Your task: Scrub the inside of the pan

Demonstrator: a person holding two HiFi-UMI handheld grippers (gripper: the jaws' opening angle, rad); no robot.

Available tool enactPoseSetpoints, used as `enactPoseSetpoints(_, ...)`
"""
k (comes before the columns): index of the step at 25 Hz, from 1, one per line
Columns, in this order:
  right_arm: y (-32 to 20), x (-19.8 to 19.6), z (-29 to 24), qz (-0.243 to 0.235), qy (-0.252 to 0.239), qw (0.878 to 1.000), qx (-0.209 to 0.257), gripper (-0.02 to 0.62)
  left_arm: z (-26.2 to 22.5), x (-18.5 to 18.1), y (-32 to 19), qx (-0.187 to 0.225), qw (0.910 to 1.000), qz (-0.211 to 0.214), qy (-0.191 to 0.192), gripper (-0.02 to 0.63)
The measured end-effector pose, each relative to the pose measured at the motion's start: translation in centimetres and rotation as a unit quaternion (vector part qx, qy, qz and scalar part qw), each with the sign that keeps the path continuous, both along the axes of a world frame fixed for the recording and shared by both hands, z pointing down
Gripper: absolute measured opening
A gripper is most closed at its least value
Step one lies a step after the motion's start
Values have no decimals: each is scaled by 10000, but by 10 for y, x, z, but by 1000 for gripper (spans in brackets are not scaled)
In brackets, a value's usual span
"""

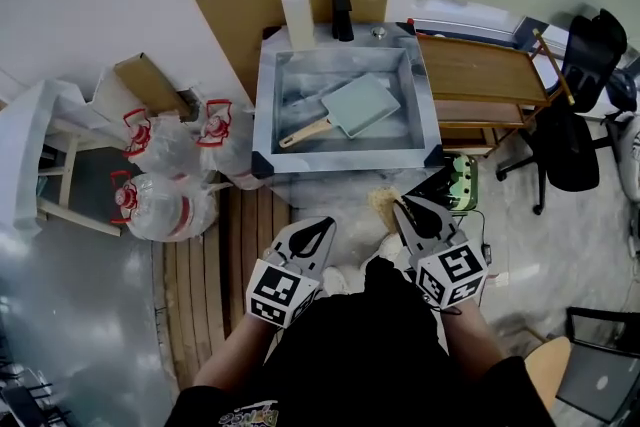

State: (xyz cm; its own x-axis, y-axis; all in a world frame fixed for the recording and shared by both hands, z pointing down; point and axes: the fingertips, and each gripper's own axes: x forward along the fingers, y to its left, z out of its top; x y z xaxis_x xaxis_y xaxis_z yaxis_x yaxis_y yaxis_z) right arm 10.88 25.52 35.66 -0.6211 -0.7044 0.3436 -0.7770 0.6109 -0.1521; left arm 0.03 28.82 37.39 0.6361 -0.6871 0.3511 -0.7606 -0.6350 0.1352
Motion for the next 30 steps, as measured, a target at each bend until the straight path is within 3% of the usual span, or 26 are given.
enactPoseSetpoints(30, 32, 27, -2, 112, -39, 9999, 85, 44, -5, 33, 20, 91, 9996, 265, -47, 9)
